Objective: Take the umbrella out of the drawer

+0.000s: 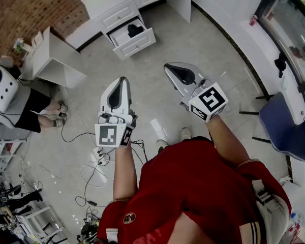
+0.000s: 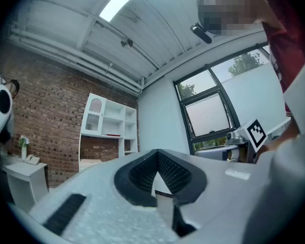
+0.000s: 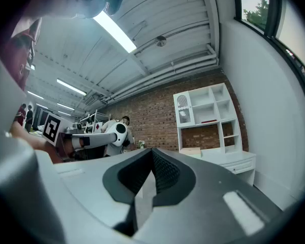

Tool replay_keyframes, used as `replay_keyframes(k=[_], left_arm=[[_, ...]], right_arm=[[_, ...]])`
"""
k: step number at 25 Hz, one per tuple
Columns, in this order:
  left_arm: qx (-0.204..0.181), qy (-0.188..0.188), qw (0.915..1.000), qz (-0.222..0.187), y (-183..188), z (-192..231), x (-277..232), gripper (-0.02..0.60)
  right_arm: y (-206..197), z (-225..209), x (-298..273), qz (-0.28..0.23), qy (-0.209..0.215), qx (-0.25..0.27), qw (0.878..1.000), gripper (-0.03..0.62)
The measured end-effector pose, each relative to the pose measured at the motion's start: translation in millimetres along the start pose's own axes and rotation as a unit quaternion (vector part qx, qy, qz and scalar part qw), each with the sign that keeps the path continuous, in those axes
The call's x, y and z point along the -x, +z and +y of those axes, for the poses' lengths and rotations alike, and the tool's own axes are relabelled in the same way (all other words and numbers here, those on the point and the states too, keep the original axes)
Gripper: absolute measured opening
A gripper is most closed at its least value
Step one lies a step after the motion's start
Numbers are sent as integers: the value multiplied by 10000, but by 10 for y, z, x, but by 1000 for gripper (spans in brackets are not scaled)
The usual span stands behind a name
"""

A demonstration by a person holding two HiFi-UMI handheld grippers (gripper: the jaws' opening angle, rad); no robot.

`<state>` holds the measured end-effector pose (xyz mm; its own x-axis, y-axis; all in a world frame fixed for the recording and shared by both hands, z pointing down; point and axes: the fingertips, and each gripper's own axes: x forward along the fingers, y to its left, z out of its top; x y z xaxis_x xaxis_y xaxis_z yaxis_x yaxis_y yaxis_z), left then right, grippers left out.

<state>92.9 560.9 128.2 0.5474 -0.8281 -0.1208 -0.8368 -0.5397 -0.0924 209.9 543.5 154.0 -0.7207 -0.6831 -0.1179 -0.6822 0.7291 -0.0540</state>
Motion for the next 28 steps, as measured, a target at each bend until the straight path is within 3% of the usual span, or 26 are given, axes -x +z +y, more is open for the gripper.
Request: replay_keyframes(k=[17, 28], left_arm=[[-167, 239, 9995, 124, -142, -233, -501, 5], [-226, 434, 9986, 182, -339, 233, -844, 5]], right_arm=[[-108, -599, 259, -175, 154, -396, 9989, 11], [-222, -985, -317, -19, 263, -335, 9991, 11]])
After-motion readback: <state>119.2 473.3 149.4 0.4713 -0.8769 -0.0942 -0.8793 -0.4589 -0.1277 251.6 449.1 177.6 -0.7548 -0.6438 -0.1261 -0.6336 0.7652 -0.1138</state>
